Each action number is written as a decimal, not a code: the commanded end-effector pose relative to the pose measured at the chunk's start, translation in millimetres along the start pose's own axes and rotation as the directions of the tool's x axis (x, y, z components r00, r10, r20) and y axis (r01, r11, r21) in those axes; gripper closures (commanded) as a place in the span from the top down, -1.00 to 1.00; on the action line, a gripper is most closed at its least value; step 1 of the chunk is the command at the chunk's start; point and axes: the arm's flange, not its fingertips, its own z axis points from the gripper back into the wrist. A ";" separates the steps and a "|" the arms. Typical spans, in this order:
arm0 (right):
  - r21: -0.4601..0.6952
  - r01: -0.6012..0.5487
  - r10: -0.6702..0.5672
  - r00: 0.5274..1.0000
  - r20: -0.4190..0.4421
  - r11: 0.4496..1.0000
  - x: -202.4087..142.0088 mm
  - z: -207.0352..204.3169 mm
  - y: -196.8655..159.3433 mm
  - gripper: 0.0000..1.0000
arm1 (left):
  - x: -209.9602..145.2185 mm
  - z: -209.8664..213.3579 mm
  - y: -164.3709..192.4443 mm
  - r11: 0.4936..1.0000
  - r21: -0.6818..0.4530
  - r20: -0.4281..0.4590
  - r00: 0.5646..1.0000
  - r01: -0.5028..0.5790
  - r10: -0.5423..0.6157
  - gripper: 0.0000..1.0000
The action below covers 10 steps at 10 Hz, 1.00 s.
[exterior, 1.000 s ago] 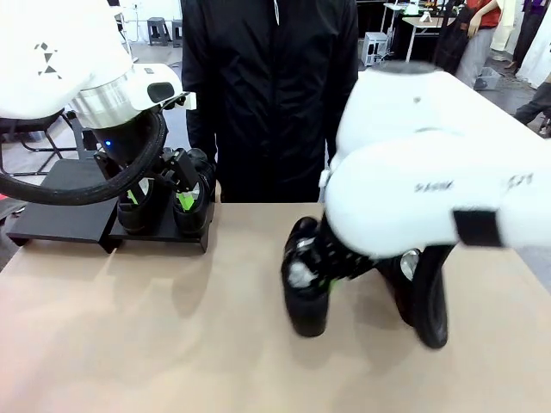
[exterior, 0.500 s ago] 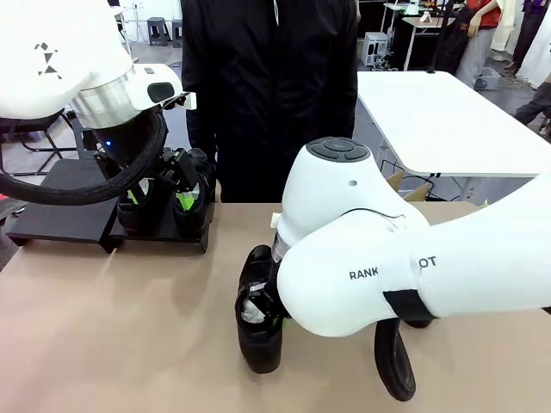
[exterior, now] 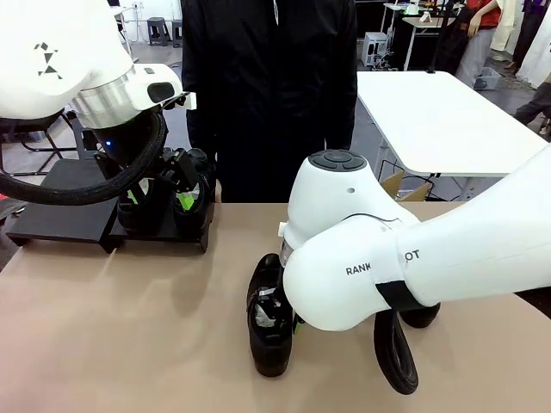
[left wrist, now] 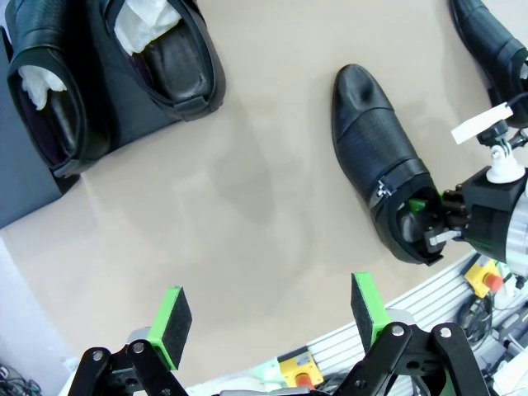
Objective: Organize the shoes by placing them on the stand.
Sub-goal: Pick up one Shoe and place it in the middle of the table.
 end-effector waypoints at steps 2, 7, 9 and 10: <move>-0.036 -0.054 0.053 0.998 -0.030 0.998 7.3 -3.3 -0.4 0.84 | -2.6 1.0 1.7 1.000 0.005 0.001 1.000 -0.003 0.003 1.00; 0.021 -0.044 0.045 0.999 -0.025 0.999 -0.9 22.4 -11.5 1.00 | -2.6 1.0 1.7 1.000 0.005 0.001 1.000 -0.003 0.003 1.00; -0.025 -0.089 0.088 0.995 -0.056 0.996 -1.1 42.1 -14.2 1.00 | -2.6 1.0 1.7 1.000 0.005 0.001 1.000 -0.003 0.003 1.00; 0.015 -0.037 0.037 0.999 -0.015 0.999 3.0 19.3 -6.6 1.00 | -2.6 1.0 1.7 1.000 0.005 0.001 1.000 -0.003 0.003 1.00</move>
